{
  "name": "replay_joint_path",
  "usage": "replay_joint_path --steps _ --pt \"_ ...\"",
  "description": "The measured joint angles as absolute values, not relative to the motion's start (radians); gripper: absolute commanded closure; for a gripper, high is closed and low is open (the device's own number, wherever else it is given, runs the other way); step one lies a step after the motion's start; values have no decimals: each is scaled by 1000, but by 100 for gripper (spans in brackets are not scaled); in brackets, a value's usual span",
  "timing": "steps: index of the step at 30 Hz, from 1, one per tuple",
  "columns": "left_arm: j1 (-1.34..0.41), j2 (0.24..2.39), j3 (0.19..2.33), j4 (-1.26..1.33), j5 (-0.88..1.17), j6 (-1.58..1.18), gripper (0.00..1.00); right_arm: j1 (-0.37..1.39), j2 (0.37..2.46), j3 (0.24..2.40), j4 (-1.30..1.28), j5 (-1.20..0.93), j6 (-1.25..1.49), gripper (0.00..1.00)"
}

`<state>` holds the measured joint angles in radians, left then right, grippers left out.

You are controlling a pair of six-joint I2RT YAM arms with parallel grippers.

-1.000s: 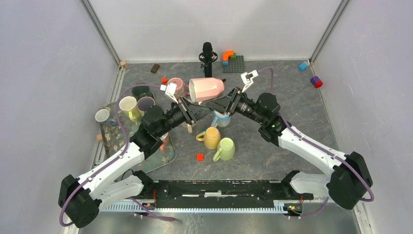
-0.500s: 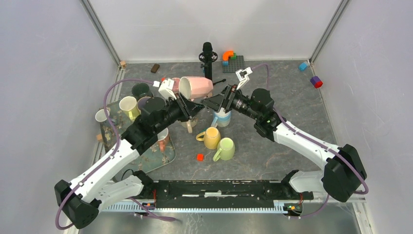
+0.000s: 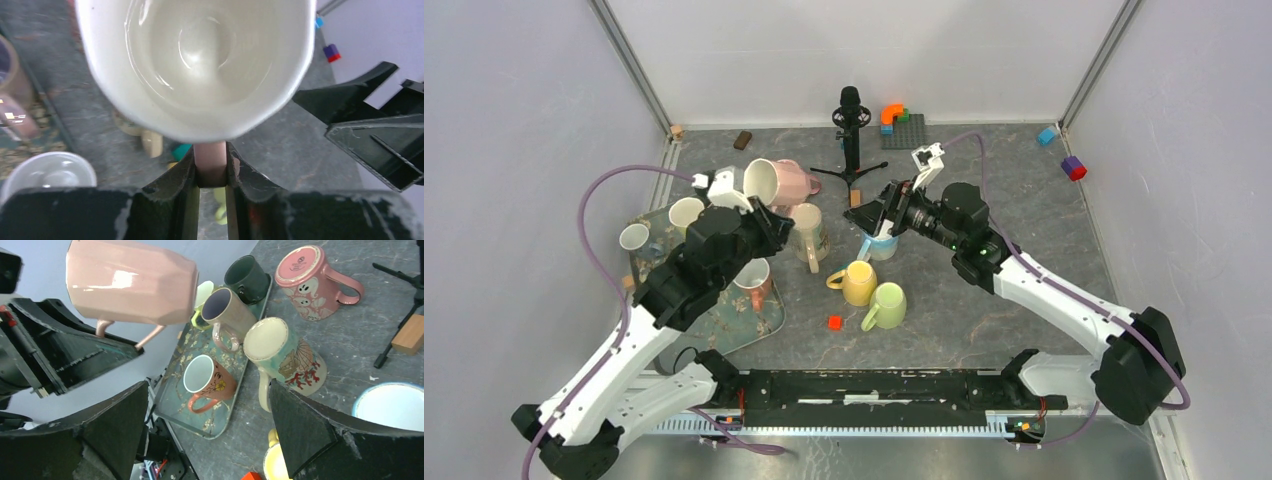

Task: Turn the mug right side up
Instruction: Turn over the cup at the center of the board, then place the cup on the tray.

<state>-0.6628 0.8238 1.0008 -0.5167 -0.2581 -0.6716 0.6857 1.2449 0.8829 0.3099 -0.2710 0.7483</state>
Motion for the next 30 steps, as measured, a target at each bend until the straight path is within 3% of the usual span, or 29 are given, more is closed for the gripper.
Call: replay_joint_path --steps 16,21,30 --pt "-662 740 1143 -930 -712 -564 98 686 1145 883 166 -250 583 4" --pt "-662 729 1180 -952 -811 -562 98 686 1132 883 153 -260 554 4" --pt "-662 747 1188 -932 -818 -537 98 686 1160 884 148 -346 537 4"
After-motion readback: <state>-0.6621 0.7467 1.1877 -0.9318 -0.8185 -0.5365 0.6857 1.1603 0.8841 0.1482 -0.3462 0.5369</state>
